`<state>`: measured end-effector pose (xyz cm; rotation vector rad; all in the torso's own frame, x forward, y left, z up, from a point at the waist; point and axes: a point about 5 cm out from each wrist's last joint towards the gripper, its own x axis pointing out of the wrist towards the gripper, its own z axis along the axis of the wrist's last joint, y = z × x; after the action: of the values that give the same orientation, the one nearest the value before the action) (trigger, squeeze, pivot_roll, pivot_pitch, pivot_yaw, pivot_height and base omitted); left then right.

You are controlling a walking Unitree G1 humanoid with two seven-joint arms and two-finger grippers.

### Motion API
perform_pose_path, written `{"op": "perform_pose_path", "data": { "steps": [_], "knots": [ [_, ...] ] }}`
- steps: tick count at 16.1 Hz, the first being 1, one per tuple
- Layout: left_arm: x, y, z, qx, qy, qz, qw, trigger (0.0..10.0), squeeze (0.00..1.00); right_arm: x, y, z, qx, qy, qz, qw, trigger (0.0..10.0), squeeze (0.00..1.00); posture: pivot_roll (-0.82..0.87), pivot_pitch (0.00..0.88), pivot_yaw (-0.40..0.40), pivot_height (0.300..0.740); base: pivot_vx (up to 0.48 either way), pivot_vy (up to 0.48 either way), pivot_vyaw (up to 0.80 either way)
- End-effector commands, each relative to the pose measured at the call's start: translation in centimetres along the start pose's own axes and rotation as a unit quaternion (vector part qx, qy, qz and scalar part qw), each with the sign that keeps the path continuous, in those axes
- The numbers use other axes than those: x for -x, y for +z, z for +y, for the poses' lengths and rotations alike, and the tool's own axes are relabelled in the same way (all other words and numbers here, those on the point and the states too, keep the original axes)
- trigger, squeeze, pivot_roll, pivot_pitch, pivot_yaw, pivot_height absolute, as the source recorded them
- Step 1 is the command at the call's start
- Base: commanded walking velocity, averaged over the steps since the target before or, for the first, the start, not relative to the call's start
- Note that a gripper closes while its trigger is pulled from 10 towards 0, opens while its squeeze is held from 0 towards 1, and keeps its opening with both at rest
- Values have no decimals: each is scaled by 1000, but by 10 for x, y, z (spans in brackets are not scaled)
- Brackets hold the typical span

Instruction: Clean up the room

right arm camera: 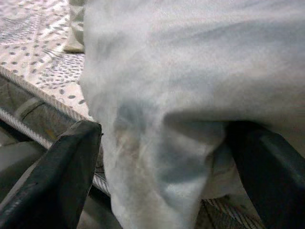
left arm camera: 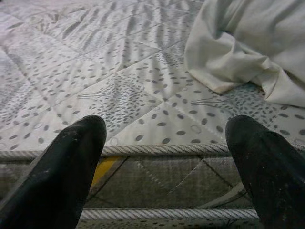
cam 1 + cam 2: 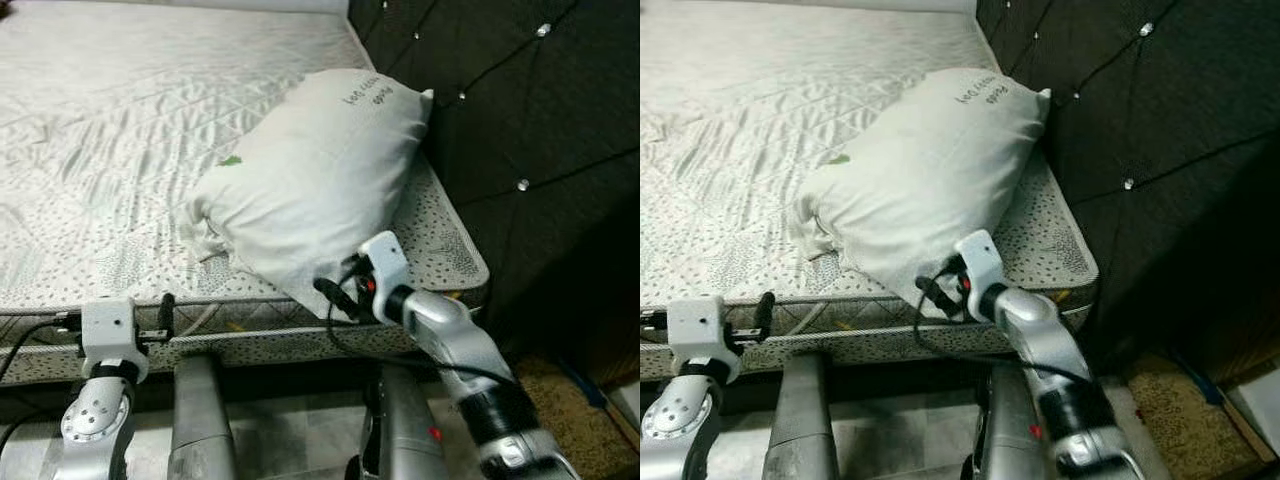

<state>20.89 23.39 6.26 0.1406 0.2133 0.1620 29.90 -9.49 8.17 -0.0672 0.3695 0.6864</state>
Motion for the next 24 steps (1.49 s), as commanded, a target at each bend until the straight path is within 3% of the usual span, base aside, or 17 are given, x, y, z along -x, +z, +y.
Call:
{"op": "perform_pose_path", "data": {
  "steps": [1, 4, 5, 6, 9, 10, 18, 23, 24],
  "knots": [
    [1, 5, 1, -2, 0, -5, 1000, 10000, 0, -3, 1, -4, 3, -16, 7, 1000, 10000, 0, 125, 1, -94, 515, 0, 0, 0],
    [3, 4, 0, -5, -6, -2, 1000, 10000, 0, -9, -5, -4, 3, -43, 24, 999, 10000, 0, 126, 0, -90, 515, 0, 0, 0],
    [2, 5, 0, -5, -8, -4, 1000, 10000, 0, -12, -3, -4, -17, -72, 19, 997, 3373, 0, 125, 0, -88, 515, 0, 0, 0],
    [-1, 6, 0, -5, -8, -5, 1000, 10000, 0, -17, 0, -6, -59, -105, 11, 993, 0, 0, 115, 5, -81, 515, 0, 0, 0],
    [-3, 6, -1, -4, -7, -7, 1000, 10000, 0, -23, 10, -13, -166, -173, -26, 970, 0, 0, 120, 0, -80, 515, 0, 0, 0],
    [-4, 6, -3, -4, -8, -7, 1000, 10000, 0, -23, 11, -16, -175, -177, -31, 968, 0, 0, 120, 0, -81, 515, 0, 0, 0],
    [-7, 5, -9, 4, -16, -8, 1000, 10000, 0, -21, 19, -41, -192, -224, -49, 954, 0, 0, 103, 0, -88, 515, 0, 0, 0],
    [-10, 3, -10, 4, -14, -9, 1000, 10000, 0, -14, 27, -67, -186, -258, -56, 946, 0, 0, 96, 0, -90, 515, 0, 0, 0],
    [-13, 5, -10, 3, -11, -13, 1000, 10000, 0, -8, 28, -80, -174, -282, -50, 942, 0, 0, 96, 0, -94, 515, 0, 0, 0]
  ]
}}
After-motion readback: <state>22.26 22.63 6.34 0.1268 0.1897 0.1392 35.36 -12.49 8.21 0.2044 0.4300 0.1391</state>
